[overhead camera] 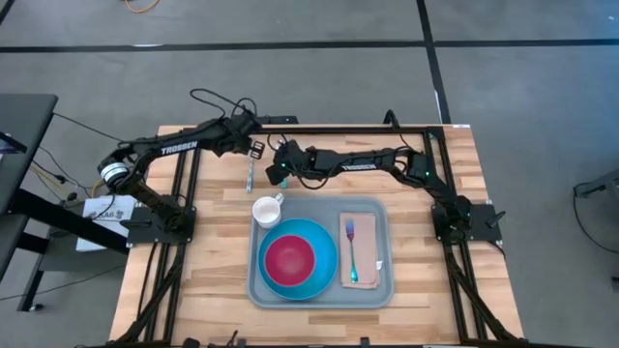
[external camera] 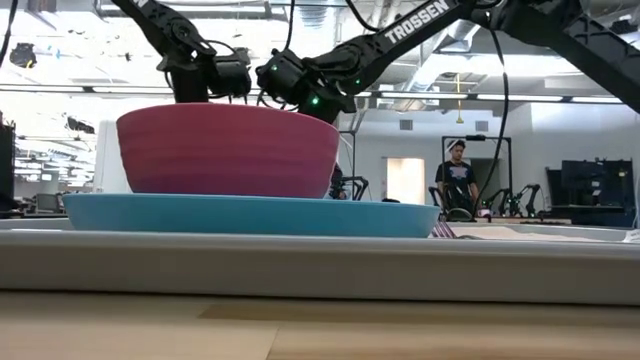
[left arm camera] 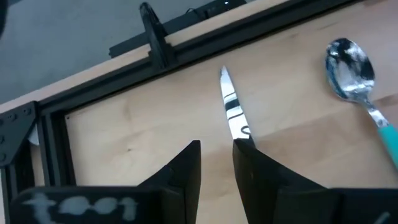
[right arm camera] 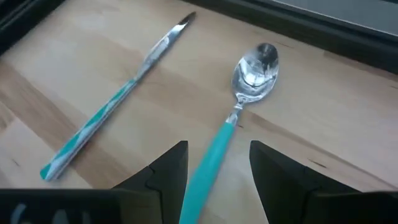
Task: Set up tray
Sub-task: Put the blue spoon on the gray napkin to the right of the purple fork
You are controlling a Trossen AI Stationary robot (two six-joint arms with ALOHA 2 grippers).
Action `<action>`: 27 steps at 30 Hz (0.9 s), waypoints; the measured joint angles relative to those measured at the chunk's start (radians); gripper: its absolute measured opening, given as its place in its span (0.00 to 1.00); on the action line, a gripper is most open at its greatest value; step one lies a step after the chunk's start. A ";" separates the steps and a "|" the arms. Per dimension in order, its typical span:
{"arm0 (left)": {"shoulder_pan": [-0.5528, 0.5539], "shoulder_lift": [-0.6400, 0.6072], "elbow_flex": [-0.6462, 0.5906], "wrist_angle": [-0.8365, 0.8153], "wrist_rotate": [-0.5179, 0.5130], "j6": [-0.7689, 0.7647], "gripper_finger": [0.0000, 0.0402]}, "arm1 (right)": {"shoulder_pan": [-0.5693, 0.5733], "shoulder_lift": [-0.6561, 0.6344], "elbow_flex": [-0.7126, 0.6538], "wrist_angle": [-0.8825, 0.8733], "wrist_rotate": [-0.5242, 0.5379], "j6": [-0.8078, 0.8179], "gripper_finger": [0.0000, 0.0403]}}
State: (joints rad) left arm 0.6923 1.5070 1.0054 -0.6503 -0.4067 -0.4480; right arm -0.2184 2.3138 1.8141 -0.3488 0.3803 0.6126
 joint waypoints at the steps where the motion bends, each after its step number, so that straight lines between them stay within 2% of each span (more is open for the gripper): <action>1: -0.006 0.000 0.000 -0.001 0.000 -0.001 0.20 | -0.002 0.000 0.000 0.001 -0.004 0.009 0.41; 3: -0.020 0.000 0.000 -0.008 0.000 -0.011 0.20 | -0.006 0.000 0.002 -0.012 -0.031 0.031 0.41; 13: -0.089 0.000 0.000 -0.014 -0.001 -0.017 0.20 | 0.017 0.046 0.000 0.040 0.071 -0.018 0.41; 27: -0.103 0.000 0.000 -0.021 -0.007 -0.017 0.20 | 0.026 0.140 0.002 0.166 0.019 -0.038 0.41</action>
State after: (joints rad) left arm 0.5896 1.5066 1.0054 -0.6712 -0.4136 -0.4646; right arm -0.1919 2.4534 1.8156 -0.1826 0.3989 0.5741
